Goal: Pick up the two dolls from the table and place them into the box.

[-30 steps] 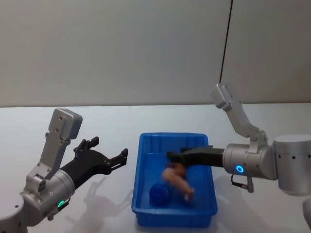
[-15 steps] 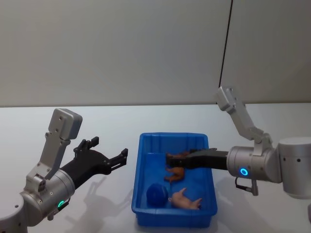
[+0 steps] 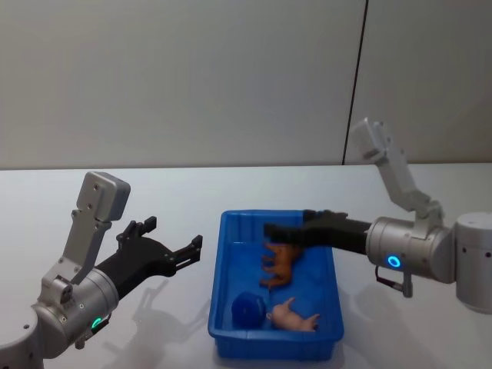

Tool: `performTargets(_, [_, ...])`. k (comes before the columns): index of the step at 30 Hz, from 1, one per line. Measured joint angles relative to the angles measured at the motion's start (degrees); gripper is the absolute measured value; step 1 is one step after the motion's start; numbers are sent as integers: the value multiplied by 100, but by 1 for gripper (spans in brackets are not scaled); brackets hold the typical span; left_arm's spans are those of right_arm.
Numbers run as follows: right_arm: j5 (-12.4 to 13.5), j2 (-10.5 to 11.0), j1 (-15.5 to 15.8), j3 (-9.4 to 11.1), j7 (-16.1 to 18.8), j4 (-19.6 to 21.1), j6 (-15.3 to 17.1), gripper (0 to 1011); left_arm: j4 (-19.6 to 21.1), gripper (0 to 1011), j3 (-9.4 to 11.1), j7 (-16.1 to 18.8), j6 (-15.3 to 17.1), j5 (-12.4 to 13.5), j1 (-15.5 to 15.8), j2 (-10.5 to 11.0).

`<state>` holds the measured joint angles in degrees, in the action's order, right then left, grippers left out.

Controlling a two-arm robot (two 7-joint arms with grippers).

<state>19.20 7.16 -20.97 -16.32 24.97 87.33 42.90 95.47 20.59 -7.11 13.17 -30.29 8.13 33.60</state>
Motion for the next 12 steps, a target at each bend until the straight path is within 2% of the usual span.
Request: performTargets(12, [178, 136, 111, 112, 2, 328, -777, 1001, 0, 1001, 0, 0, 0, 0, 0, 0])
